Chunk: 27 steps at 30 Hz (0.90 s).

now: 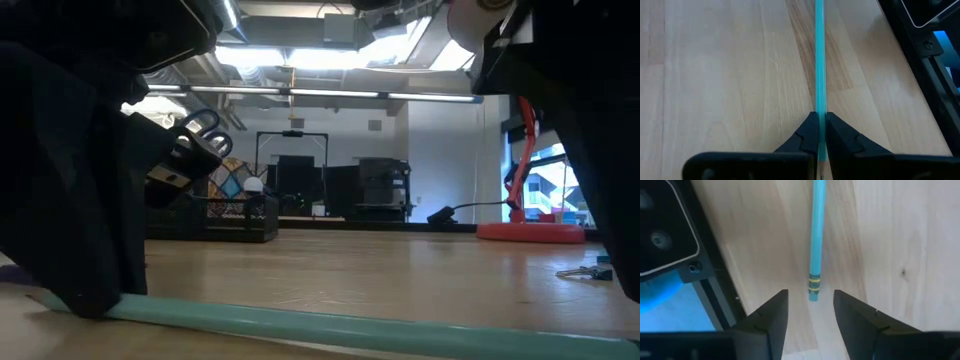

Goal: Pick and place office supplies into organizer
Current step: Put the blue pencil into the black desk organizer

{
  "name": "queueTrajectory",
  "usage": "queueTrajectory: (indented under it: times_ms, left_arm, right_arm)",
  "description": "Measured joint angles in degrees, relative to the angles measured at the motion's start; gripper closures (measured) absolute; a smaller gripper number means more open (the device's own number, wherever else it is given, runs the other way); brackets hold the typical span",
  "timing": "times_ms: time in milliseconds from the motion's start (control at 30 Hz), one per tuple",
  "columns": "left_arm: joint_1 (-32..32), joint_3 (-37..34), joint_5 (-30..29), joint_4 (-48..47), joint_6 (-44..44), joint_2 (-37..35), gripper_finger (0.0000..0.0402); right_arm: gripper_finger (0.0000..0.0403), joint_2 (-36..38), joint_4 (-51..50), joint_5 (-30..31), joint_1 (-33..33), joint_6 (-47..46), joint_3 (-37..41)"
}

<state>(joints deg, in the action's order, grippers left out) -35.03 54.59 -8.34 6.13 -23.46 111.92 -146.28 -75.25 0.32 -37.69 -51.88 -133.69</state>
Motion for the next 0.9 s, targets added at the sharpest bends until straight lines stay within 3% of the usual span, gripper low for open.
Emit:
queueTrajectory:
  times_ms: [467,900]
  left_arm:
    - [0.0,0.0,0.3,0.2,0.0,0.0,0.0386]
    - [0.0,0.0,0.4,0.2,0.0,0.0,0.0386]
  right_arm:
    - [0.0251,-2.6,1.2,-2.1,0.7,1.4,-0.2]
    - [0.0376,-2.8,1.0,-3.4,1.2,4.5,-0.1]
